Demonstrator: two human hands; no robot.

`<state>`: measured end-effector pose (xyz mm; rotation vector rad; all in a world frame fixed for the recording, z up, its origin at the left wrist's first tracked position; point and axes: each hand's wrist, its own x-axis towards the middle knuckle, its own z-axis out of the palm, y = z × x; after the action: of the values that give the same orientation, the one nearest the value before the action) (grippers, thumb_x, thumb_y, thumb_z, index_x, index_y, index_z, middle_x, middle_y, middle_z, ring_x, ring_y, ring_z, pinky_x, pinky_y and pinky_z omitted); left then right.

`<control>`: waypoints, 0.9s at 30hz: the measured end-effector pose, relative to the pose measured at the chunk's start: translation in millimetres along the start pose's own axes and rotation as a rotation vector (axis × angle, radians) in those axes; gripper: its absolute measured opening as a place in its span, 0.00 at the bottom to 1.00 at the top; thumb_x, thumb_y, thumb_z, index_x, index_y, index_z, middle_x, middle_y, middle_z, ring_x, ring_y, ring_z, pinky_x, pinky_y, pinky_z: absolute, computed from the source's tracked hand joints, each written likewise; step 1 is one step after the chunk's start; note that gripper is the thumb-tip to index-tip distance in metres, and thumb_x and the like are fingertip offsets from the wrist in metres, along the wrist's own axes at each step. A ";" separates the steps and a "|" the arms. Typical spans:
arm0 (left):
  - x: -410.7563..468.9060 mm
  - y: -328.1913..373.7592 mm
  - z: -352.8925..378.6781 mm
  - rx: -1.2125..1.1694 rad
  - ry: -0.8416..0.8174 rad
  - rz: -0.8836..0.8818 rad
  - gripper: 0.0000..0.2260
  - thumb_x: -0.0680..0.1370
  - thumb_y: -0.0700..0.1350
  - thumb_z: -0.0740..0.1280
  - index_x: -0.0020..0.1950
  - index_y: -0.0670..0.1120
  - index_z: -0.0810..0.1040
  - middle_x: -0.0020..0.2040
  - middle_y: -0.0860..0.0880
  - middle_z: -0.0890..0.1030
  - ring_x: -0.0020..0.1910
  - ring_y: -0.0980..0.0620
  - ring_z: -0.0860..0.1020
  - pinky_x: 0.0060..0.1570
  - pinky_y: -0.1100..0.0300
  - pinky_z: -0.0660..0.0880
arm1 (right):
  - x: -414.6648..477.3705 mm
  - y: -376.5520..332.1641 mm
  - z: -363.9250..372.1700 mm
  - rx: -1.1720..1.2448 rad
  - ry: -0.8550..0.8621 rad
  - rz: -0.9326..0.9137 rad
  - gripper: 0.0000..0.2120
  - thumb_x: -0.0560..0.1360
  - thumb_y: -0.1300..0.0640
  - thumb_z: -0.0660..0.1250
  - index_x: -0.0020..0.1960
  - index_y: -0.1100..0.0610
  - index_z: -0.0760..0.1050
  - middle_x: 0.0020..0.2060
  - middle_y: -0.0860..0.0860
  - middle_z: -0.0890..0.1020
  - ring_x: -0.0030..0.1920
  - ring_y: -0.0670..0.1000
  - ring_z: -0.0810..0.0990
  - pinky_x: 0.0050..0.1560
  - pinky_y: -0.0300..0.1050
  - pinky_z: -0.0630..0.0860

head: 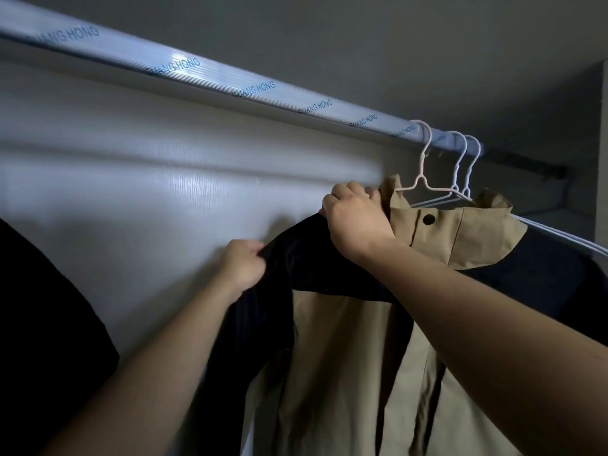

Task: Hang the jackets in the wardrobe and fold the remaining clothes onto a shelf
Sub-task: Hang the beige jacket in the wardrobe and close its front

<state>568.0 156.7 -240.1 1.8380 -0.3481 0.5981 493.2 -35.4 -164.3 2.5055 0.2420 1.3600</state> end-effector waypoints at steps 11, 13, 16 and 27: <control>5.0 35.1 39.0 -0.211 -0.022 0.298 0.11 0.79 0.41 0.71 0.44 0.57 0.86 0.42 0.55 0.87 0.44 0.56 0.84 0.50 0.58 0.80 | -8.9 2.6 -4.1 0.011 -0.056 -0.044 0.13 0.79 0.64 0.57 0.62 0.57 0.72 0.58 0.54 0.72 0.63 0.58 0.70 0.74 0.68 0.55; 7.5 32.9 42.0 -0.261 0.033 0.307 0.11 0.76 0.40 0.74 0.43 0.58 0.87 0.43 0.55 0.87 0.46 0.55 0.85 0.53 0.55 0.81 | -9.2 3.4 -3.3 -0.002 -0.031 -0.050 0.12 0.79 0.62 0.57 0.61 0.57 0.72 0.58 0.54 0.73 0.61 0.58 0.71 0.70 0.62 0.62; 9.5 25.6 47.0 -0.216 0.118 0.353 0.07 0.76 0.47 0.73 0.46 0.60 0.85 0.43 0.60 0.86 0.46 0.60 0.84 0.53 0.58 0.80 | -9.2 3.5 -1.3 -0.036 -0.029 -0.049 0.11 0.80 0.60 0.56 0.61 0.57 0.70 0.57 0.55 0.73 0.58 0.59 0.72 0.62 0.58 0.66; -1.8 30.0 68.3 0.461 0.273 0.289 0.18 0.80 0.59 0.51 0.43 0.50 0.73 0.38 0.48 0.80 0.39 0.41 0.78 0.34 0.56 0.62 | -36.7 17.1 -44.0 0.048 0.319 -0.194 0.09 0.73 0.59 0.64 0.52 0.59 0.78 0.48 0.56 0.78 0.50 0.61 0.75 0.52 0.54 0.70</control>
<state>566.9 82.3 -234.8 2.1209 -0.3115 1.1958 436.5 -54.5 -165.1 2.2206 0.5731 1.6802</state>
